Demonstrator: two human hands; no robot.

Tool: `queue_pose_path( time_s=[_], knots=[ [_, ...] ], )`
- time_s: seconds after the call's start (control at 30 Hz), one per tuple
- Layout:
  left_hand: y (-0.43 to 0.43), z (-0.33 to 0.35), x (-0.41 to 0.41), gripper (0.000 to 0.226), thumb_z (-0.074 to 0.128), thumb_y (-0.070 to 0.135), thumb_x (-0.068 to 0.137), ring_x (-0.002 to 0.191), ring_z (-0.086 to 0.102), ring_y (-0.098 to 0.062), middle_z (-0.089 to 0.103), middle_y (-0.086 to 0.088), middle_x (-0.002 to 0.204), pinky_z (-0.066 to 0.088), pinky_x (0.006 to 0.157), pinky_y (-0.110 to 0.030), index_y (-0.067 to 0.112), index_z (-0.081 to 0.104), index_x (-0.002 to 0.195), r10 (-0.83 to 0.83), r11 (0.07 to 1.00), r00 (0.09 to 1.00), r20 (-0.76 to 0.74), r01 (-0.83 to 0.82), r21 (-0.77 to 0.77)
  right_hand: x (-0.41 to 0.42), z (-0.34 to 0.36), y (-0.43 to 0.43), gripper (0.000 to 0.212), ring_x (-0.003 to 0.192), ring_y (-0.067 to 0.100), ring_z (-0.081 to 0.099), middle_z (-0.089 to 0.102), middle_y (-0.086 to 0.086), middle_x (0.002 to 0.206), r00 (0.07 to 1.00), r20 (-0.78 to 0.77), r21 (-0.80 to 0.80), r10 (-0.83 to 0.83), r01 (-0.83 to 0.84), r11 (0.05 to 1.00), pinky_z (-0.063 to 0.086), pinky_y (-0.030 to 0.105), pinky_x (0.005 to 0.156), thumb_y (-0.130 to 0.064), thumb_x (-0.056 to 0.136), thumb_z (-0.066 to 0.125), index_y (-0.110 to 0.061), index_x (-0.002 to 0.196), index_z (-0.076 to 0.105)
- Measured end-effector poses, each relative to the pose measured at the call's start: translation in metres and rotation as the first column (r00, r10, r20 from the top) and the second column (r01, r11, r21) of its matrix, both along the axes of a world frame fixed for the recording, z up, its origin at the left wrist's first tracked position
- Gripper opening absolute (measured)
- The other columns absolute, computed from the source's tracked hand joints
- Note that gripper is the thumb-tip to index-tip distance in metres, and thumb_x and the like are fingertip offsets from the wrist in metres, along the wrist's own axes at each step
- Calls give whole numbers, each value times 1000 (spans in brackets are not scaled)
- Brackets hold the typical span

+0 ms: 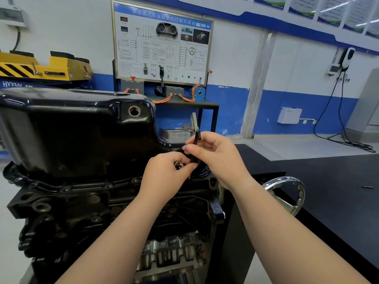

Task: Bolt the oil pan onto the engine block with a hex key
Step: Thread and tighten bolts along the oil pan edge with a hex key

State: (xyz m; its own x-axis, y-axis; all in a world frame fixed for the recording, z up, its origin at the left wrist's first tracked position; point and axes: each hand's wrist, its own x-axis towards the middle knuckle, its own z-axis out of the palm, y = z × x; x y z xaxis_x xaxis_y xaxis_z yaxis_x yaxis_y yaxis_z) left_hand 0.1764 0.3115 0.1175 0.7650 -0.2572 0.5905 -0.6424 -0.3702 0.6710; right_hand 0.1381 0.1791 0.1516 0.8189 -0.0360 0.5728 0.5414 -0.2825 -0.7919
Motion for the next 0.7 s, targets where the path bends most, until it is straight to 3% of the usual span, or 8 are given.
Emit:
queue_pose_path(
  time_s=[0.13,0.33,0.53,0.63,0.7],
  knots=[
    [0,1,0,20,72,36,76,71,55,5,61,21,66,40,67,-17,43,59,63,8,1000,1000,2,-8,-3,-4,0,-4,27,96,15,69,75,-2,94,993,-36,44,108,-107,993,54,23,84,3,90,54,-19,96,69],
    [0,1,-1,21,73,34,76,71,54,11,58,28,66,39,66,-13,44,59,64,2,1000,1000,3,-2,-7,0,-1,-1,22,79,15,71,74,2,79,1000,-14,47,-13,14,999,56,28,78,-3,83,67,-25,81,70],
    [0,1,-1,27,74,37,74,66,53,14,56,39,62,33,56,-15,45,54,58,7,1000,1000,1,-7,7,4,-1,4,13,63,1,61,63,-15,60,994,33,-32,-108,109,993,52,15,64,-11,77,75,-14,75,62],
    [0,1,0,25,73,36,75,63,53,10,56,38,62,34,55,-16,43,55,58,-7,1000,1000,2,7,1,1,-1,4,8,70,4,63,66,-11,68,996,23,-58,-84,86,995,53,19,70,-11,81,72,-16,80,66],
    [0,0,1,23,72,37,76,61,56,4,61,26,60,37,55,-17,43,57,59,-10,1000,1000,2,10,1,-2,0,1,14,86,8,67,71,-7,85,1000,-6,-77,0,-1,997,54,24,82,-7,87,64,-20,90,68]
  ],
)
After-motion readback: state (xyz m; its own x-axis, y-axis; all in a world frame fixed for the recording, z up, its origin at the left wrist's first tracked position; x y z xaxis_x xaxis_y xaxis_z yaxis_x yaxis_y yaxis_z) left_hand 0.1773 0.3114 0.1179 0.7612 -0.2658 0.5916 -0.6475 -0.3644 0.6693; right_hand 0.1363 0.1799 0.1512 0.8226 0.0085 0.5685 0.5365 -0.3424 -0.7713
